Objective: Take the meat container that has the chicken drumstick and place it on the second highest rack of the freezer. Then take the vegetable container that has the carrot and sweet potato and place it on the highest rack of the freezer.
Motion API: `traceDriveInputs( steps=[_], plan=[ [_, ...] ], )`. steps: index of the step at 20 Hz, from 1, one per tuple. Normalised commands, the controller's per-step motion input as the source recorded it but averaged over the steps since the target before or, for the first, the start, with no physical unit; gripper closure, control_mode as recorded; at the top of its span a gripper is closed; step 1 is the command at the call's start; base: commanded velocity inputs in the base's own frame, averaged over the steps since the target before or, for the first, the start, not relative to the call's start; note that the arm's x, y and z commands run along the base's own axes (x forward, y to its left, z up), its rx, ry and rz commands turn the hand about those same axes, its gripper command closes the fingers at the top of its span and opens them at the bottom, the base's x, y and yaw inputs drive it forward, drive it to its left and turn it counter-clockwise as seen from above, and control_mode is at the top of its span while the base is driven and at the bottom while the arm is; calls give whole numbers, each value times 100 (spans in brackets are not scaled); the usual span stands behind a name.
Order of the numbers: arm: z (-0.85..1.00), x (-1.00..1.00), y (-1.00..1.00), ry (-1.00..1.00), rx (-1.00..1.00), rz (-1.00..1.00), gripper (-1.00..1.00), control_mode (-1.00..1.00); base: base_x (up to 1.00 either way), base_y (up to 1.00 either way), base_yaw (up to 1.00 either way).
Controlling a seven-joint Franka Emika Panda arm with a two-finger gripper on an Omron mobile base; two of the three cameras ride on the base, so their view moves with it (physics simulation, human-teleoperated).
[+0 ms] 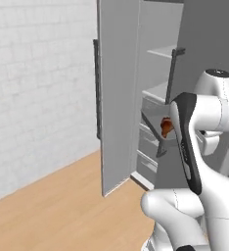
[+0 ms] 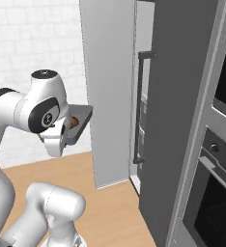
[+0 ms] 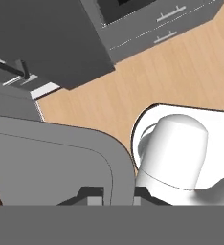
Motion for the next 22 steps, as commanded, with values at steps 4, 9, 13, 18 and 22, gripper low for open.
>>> traceDriveInputs(
  steps=[4, 9, 13, 18, 22],
  plan=[
    [0, 0, 0, 0, 0, 0, 100, 100, 68, 43, -35],
    [0, 0, 0, 0, 0, 0, 100, 100, 63, 36, -36],
    [0, 0, 0, 0, 0, 0, 100, 100, 56, 32, -37],
    [0, 0, 0, 0, 0, 0, 100, 100, 44, 19, -37],
    [0, 0, 0, 0, 0, 0, 100, 100, 53, 0, -29]
  ],
)
